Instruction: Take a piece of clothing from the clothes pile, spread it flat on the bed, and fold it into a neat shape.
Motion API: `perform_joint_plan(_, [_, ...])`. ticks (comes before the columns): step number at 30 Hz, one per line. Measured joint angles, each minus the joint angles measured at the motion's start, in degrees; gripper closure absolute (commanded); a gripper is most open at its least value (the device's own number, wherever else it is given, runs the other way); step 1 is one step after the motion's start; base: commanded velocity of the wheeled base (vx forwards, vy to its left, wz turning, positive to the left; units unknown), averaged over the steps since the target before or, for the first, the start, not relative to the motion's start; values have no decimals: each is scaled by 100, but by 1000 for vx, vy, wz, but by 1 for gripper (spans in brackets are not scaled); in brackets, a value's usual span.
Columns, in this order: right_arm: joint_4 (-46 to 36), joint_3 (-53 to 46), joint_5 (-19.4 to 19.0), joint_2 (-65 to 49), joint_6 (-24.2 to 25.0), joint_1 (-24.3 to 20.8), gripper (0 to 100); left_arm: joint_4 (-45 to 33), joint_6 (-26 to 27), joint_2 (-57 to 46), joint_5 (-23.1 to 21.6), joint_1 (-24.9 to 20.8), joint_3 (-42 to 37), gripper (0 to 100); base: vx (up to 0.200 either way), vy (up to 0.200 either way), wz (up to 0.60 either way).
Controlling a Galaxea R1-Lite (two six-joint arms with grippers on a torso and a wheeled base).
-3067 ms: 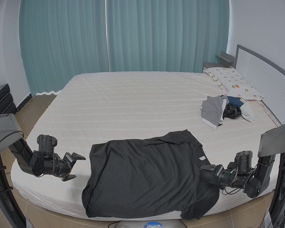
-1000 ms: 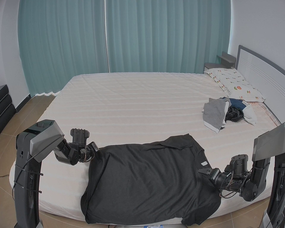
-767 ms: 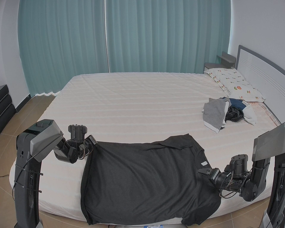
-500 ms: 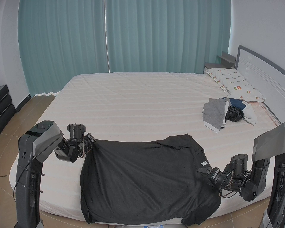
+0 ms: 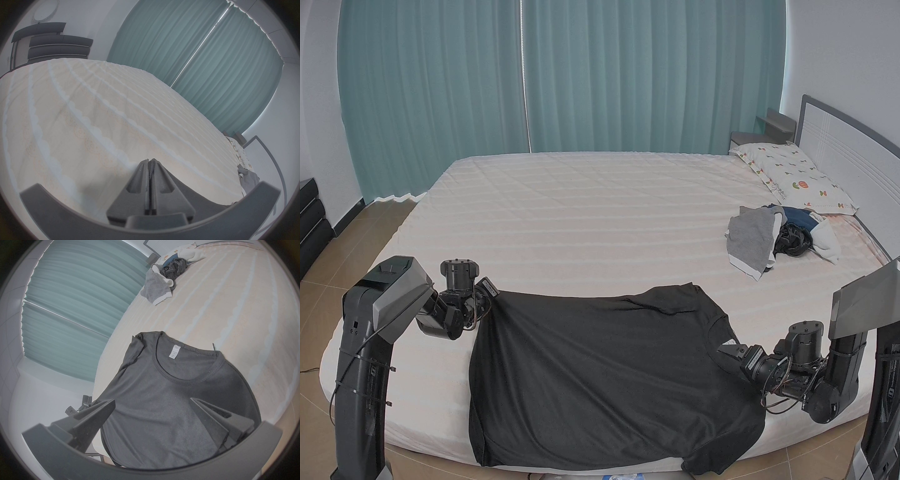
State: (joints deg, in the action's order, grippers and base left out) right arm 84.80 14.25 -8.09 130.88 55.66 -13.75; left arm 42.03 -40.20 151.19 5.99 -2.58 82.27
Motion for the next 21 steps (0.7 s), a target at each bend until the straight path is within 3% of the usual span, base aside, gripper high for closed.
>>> perform_joint_plan(2, [148,-6,35,38,0,6,0,-24,-5,28,22,5,44,100,0,0,0])
perform_joint_plan(3, [210,-11,55,57,0,6,0,-32,-9,41,26,6,59,0,0,0,0])
perform_joint_plan(10, [410,33,115,79,4,-16,0,-29,-62,77,24,-6,68,0,0,0,0])
perform_joint_plan(14, [347,313,137,54,-7,-24,0,-27,-444,30,24,-9,-16,0,0,0,0])
perform_joint_plan(21, [-895,1351,308,51,-101,-96,0,9,-1059,-436,-224,2,-651,0,0,0,0])
